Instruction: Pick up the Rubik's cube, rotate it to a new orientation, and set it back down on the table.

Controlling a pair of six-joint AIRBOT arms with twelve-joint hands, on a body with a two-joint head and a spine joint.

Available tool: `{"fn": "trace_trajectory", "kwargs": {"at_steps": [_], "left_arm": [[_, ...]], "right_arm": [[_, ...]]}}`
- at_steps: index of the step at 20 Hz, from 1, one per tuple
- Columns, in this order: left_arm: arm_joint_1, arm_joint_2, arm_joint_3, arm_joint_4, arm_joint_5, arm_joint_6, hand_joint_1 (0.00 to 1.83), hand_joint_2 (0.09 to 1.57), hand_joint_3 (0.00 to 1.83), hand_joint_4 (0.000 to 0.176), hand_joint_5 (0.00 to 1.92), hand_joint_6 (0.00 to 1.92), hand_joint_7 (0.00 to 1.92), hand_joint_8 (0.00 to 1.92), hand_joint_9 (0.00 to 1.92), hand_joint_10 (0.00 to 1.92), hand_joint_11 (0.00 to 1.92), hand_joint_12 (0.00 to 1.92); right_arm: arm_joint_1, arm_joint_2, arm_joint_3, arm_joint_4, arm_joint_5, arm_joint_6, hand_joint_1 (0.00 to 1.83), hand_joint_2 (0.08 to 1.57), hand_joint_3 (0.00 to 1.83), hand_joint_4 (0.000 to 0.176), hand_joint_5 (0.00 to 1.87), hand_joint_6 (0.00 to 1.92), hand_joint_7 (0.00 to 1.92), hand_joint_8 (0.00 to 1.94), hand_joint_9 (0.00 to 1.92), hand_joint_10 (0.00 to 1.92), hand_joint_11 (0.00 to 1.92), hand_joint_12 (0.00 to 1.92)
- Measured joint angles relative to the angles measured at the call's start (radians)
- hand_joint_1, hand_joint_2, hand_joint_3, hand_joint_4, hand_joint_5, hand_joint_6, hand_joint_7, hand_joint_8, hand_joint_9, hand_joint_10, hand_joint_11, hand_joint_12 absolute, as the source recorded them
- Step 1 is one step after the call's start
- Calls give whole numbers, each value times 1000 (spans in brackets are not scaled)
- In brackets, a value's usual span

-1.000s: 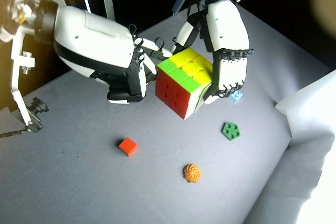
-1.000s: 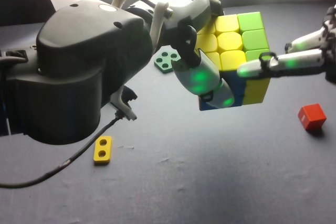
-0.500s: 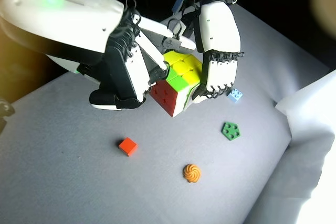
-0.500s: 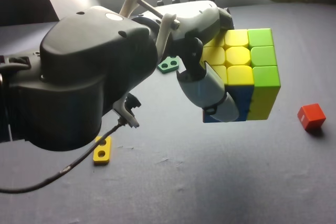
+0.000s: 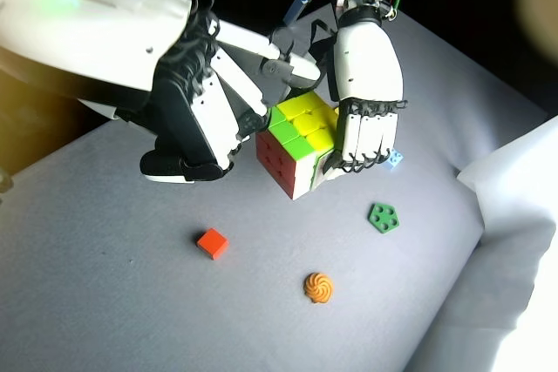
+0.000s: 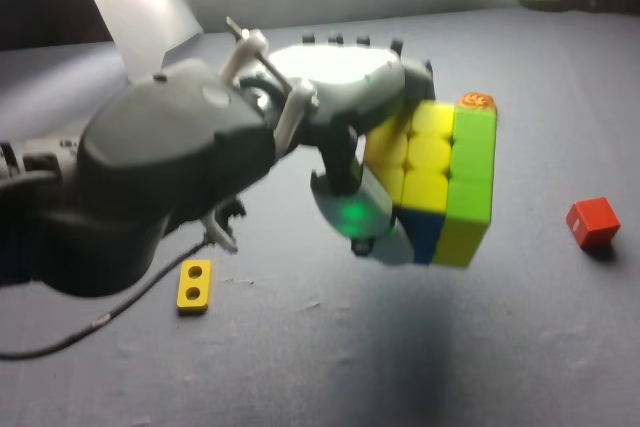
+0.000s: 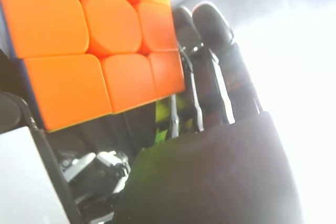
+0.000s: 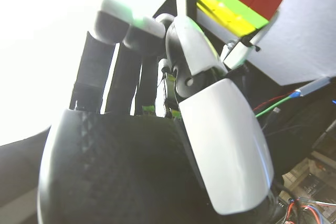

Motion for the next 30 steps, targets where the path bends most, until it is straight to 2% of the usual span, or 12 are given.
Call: {"fn": "trace_trajectory", "kwargs": {"at_steps": [6, 10, 13, 17, 18, 24, 25, 26, 27, 28, 29, 30], "left_arm": [[82, 0, 0, 48, 14, -47, 1326, 1251, 0, 0, 825, 1126, 634, 1562, 602, 1614, 357, 1588], [90, 0, 8, 51, 18, -55, 1337, 1225, 0, 0, 865, 1026, 687, 1508, 647, 1560, 396, 1552], [95, 0, 10, 51, 12, -68, 1323, 1257, 0, 0, 826, 1124, 615, 1589, 586, 1632, 359, 1621], [101, 0, 10, 43, 14, -74, 1207, 1234, 0, 0, 902, 1057, 632, 1613, 539, 1512, 344, 1655], [101, 0, 10, 41, 14, -75, 1308, 1234, 0, 0, 845, 1130, 679, 1502, 614, 1562, 353, 1615], [101, 0, 10, 40, 14, -77, 1321, 1263, 0, 0, 781, 1192, 638, 1563, 578, 1650, 277, 1677], [101, 0, 10, 40, 13, -77, 1202, 1254, 0, 0, 813, 1163, 651, 1602, 528, 1492, 251, 1684], [101, 0, 10, 40, 14, -77, 1132, 1288, 1, 0, 734, 1333, 601, 1612, 424, 1416, 190, 1699], [101, 0, 10, 39, 14, -77, 1001, 1227, 0, 0, 403, 1191, 380, 1308, 300, 1329, 75, 1645], [100, 0, 10, 40, 14, -77, 920, 1153, 0, 0, 222, 842, 290, 929, 215, 1047, 14, 1378], [100, 0, 10, 38, 14, -79, 884, 973, 0, 0, 343, 275, 412, 342, 301, 528, 0, 973], [100, 0, 10, 39, 13, -81, 884, 973, 0, 0, 343, 275, 412, 342, 301, 528, 0, 973]], "right_arm": [[-23, 0, -2, 9, 10, -1, 1294, 1410, 0, 176, 43, 8, 608, 1697, 1020, 1921, 1015, 1921], [-24, 0, -2, 10, 16, 0, 1302, 1398, 0, 176, 47, 5, 626, 1674, 1048, 1921, 1033, 1921], [-24, 0, -2, 10, 17, 0, 1295, 1407, 0, 176, 40, 1, 612, 1691, 1025, 1921, 999, 1921], [-24, 0, -2, 10, 18, 0, 1303, 1391, 0, 176, 37, 0, 633, 1659, 1017, 1921, 1012, 1921], [-24, 0, -2, 9, 18, 0, 1299, 1398, 0, 176, 55, 6, 625, 1668, 1015, 1921, 1001, 1921], [-24, 0, -2, 10, 19, 0, 1291, 1418, 0, 176, 49, 3, 596, 1716, 1031, 1921, 1022, 1921], [-24, 0, -2, 10, 19, 0, 1297, 1406, 0, 176, 77, 12, 615, 1686, 1031, 1921, 1014, 1921], [-24, 0, -2, 10, 19, 0, 1290, 1423, 0, 176, 78, 8, 589, 1724, 1029, 1921, 1020, 1921], [-24, 0, -2, 10, 20, 0, 1287, 1427, 0, 176, 76, 6, 584, 1732, 1029, 1921, 1020, 1921], [-24, 0, -2, 10, 20, 0, 1293, 1414, 0, 176, 87, 7, 601, 1705, 1035, 1921, 1031, 1921], [-24, 0, -2, 9, 21, 0, 1307, 1388, 0, 176, 86, 4, 637, 1649, 1006, 1921, 1013, 1921], [-24, 0, -2, 9, 21, 0, 1307, 1388, 0, 176, 86, 4, 637, 1649, 1006, 1921, 1013, 1921]]}}
